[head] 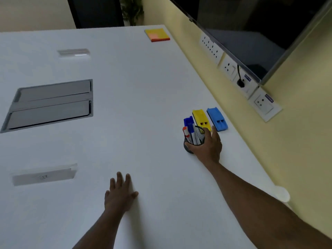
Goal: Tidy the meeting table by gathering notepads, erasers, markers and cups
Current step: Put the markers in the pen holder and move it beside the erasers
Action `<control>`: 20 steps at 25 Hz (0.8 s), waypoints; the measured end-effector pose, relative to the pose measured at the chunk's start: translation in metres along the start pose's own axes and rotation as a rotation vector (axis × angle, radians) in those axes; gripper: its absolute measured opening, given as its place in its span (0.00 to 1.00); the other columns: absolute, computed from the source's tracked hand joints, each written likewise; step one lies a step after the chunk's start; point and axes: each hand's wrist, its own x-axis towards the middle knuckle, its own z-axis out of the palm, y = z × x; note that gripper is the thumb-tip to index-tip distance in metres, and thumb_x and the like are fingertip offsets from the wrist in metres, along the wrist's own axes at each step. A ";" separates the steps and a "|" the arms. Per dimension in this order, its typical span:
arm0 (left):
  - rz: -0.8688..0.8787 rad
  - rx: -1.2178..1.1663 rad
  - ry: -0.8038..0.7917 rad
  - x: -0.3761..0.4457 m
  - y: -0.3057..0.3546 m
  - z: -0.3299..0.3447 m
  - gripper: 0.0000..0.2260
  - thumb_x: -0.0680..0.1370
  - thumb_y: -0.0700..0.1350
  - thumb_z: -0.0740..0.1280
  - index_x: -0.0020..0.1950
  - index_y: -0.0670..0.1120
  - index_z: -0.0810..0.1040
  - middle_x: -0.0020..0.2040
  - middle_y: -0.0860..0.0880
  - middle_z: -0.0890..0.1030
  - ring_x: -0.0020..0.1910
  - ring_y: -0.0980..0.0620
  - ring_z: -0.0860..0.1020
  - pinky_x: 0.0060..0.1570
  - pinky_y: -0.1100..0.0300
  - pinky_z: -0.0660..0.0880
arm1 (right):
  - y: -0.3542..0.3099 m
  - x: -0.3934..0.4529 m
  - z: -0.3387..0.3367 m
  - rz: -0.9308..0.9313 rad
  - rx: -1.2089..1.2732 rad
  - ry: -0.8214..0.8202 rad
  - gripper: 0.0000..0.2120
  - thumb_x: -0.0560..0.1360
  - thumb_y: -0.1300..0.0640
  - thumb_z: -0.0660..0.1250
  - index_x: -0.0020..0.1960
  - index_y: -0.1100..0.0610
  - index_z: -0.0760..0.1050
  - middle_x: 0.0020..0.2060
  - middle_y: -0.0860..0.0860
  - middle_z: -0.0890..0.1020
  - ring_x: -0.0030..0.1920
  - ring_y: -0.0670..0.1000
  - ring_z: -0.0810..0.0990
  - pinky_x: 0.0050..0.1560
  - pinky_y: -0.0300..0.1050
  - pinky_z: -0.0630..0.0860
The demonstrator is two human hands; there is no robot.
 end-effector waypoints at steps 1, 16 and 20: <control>0.017 0.005 -0.003 -0.003 0.012 0.002 0.36 0.79 0.61 0.59 0.79 0.51 0.42 0.80 0.46 0.37 0.79 0.41 0.43 0.72 0.43 0.61 | 0.014 0.001 -0.008 0.035 -0.009 0.017 0.45 0.60 0.35 0.75 0.69 0.52 0.65 0.75 0.56 0.61 0.73 0.58 0.62 0.68 0.64 0.65; 0.063 -0.155 -0.020 -0.021 0.060 0.031 0.53 0.70 0.63 0.72 0.79 0.45 0.39 0.79 0.47 0.35 0.79 0.44 0.39 0.76 0.48 0.55 | 0.110 0.014 -0.059 0.189 -0.064 0.137 0.44 0.60 0.36 0.76 0.68 0.55 0.66 0.65 0.56 0.73 0.64 0.60 0.72 0.60 0.64 0.73; 0.036 -0.146 -0.018 -0.031 0.093 0.048 0.53 0.70 0.63 0.72 0.79 0.46 0.39 0.79 0.48 0.35 0.79 0.45 0.39 0.76 0.48 0.55 | 0.167 0.014 -0.072 0.261 -0.045 0.122 0.43 0.60 0.36 0.76 0.67 0.57 0.67 0.64 0.56 0.74 0.62 0.59 0.73 0.60 0.60 0.73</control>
